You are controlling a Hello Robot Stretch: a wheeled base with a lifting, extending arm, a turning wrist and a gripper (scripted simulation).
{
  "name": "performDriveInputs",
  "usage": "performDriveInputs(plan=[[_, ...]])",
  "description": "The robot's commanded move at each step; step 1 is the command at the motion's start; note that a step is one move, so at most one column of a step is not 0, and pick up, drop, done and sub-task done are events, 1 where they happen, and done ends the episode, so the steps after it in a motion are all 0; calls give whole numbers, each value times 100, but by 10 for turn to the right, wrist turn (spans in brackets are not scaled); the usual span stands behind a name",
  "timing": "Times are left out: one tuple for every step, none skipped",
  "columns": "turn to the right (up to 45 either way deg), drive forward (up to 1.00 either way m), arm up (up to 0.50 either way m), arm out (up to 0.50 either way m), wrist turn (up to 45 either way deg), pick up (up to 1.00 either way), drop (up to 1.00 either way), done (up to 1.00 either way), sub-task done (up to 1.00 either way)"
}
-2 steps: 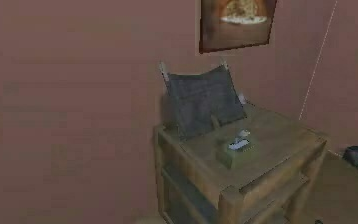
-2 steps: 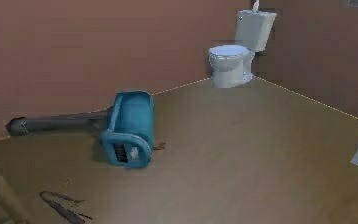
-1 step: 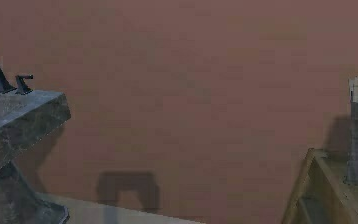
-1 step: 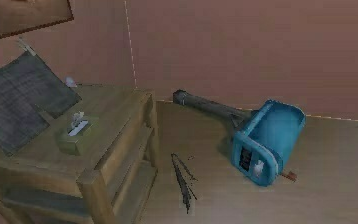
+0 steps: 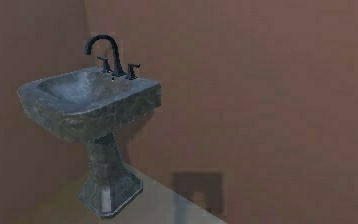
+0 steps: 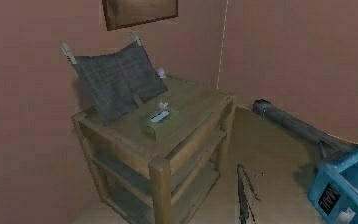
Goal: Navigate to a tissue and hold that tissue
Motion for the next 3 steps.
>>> performDriveInputs(plan=[[0,0,50,0,0,0,0,0,0],[0,0,38,0,0,0,0,0,0],[0,0,0,44,0,0,0,0,0]])
